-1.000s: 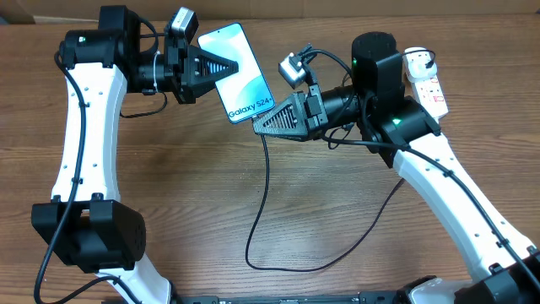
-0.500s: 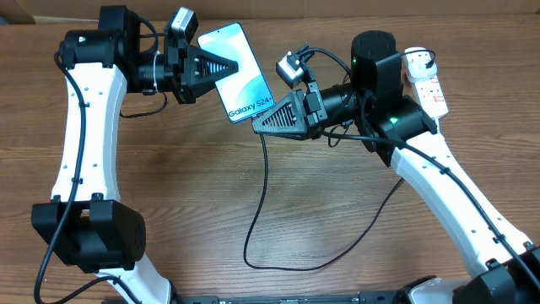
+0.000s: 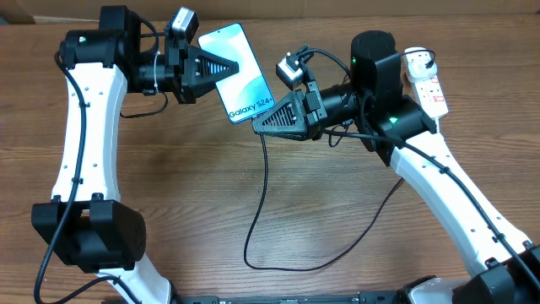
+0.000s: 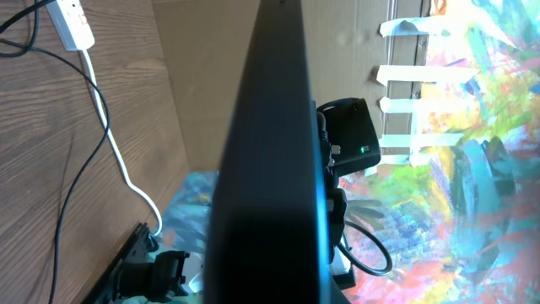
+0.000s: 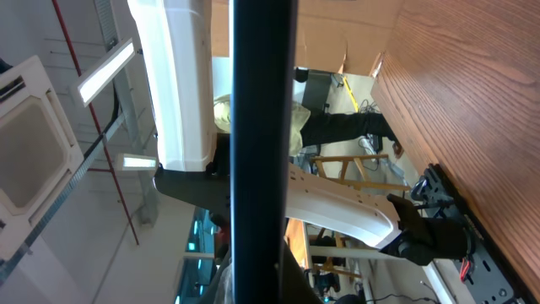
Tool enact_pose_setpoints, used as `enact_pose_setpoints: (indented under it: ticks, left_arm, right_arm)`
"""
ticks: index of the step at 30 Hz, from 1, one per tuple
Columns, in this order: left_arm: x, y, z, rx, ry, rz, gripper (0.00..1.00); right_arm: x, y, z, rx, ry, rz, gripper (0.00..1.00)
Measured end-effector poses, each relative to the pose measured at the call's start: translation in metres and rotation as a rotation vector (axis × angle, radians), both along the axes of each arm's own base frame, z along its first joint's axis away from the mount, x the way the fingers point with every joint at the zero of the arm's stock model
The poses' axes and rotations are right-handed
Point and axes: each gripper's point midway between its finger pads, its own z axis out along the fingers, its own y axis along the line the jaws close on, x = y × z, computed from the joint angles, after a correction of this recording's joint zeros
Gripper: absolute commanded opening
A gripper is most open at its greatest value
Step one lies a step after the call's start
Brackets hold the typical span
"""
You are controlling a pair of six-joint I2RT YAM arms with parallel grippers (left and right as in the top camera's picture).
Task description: Plug charger to phone and switch on socket
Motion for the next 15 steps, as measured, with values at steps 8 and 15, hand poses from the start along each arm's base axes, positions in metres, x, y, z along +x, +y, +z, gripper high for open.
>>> enact_pose_setpoints:
  ticks: [8,15]
  left_arm:
    - [-0.002,-0.0034,-0.0022,0.012,0.009,-0.008,0.04]
    - [-0.0034,-0.0047,-0.0029,0.016,0.02,-0.011,0.04]
  right_arm:
    - [-0.0023,-0.0006,-0.0005,0.002,0.007,0.015,0.04]
    - [-0.0033,-0.0008,-0.0003,0.003,0.009,0.021,0.04]
